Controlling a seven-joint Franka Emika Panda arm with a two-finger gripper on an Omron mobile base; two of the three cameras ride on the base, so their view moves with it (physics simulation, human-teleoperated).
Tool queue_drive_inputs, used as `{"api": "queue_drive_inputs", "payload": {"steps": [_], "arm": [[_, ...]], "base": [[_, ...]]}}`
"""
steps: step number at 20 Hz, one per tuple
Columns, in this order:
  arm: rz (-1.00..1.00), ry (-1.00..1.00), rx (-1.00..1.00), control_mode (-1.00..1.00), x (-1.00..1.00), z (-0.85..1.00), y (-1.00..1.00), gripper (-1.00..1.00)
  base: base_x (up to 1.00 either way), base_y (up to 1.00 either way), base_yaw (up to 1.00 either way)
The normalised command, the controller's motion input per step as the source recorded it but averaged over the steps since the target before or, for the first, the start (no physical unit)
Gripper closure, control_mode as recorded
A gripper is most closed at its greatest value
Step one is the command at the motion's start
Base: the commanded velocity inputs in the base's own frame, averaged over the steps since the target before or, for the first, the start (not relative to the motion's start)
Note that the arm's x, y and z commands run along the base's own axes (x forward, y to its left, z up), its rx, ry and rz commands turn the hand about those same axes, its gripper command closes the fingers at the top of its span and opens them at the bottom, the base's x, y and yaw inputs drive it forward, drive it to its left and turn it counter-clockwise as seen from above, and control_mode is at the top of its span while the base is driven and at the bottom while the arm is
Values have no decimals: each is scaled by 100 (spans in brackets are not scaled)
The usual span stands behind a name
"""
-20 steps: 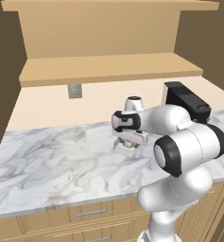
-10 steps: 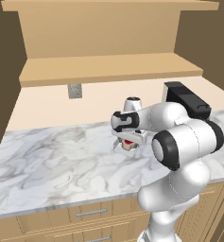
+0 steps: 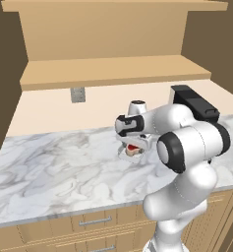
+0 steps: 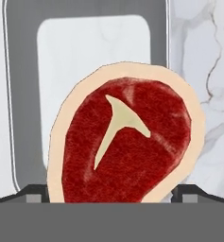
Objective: Retrieve the tupperware from the cabinet, then place the raw meat into the tupperware to avoid contamination.
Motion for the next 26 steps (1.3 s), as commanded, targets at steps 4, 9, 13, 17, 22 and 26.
{"api": "queue_drive_inputs", "payload": {"steps": [4,9,13,17,22,26], "arm": [[0,0,0,-100,7,0,-4,-100],[0,-3,0,-100,-7,17,-9,-100],[0,-14,0,-100,-27,28,-6,-100],[0,-19,0,-100,-36,20,0,-100],[0,-19,0,-100,-48,21,0,-100],[0,-16,-2,-100,-52,21,2,-100]], "base": [[0,0,0],[0,0,0],[0,0,0],[0,0,0],[0,0,0],[0,0,0]]}}
